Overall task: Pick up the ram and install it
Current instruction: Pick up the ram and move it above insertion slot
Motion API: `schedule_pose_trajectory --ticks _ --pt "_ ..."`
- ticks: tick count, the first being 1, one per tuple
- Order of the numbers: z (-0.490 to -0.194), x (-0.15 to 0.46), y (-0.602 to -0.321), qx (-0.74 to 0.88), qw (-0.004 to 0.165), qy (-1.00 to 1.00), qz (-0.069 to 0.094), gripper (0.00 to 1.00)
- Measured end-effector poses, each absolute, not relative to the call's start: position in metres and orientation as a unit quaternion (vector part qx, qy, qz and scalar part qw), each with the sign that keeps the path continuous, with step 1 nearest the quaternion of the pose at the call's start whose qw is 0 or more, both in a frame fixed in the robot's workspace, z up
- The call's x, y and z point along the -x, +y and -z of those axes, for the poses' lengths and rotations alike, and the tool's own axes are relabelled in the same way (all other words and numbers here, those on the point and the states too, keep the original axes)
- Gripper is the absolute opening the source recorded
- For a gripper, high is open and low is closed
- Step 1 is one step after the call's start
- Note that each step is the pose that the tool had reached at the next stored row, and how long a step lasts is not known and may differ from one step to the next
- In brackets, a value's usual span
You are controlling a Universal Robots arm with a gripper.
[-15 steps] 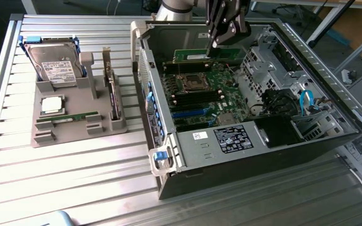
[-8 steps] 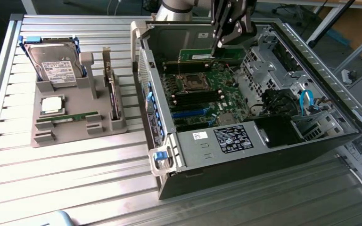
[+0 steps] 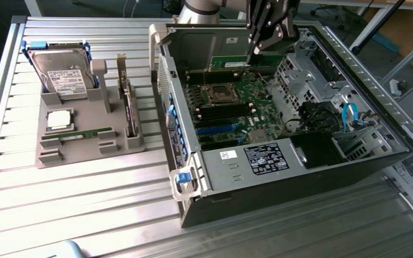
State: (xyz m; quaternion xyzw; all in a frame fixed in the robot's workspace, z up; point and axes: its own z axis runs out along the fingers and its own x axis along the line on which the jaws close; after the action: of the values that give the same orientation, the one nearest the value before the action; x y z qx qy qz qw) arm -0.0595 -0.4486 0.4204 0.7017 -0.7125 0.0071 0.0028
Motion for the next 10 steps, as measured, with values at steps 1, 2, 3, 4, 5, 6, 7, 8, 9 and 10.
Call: schedule_pose_trajectory --ticks 1,2,3,4,5,6,7,8,9,10 --pt "-0.420 0.058 -0.449 -0.702 0.003 -0.712 -0.007 0.13" --pt "-0.420 0.057 -0.449 -0.702 0.003 -0.712 -0.007 0.13" --pt "-0.420 0.056 -0.449 -0.702 0.003 -0.712 -0.007 0.13" --pt "-0.420 0.055 -0.449 -0.702 0.003 -0.712 -0.007 0.13" --pt "-0.420 0.054 -0.449 -0.702 0.003 -0.712 -0.007 0.13" --pt "-0.420 0.053 -0.449 -0.702 0.003 -0.712 -0.007 0.13" --pt "-0.420 0.052 -0.449 -0.702 0.003 -0.712 -0.007 0.13" --pt "-0.420 0.051 -0.449 -0.702 0.003 -0.712 -0.007 0.13" --pt "-0.420 0.049 -0.449 -0.702 0.003 -0.712 -0.007 0.13" --pt "-0.420 0.047 -0.449 -0.702 0.003 -0.712 -0.007 0.13"
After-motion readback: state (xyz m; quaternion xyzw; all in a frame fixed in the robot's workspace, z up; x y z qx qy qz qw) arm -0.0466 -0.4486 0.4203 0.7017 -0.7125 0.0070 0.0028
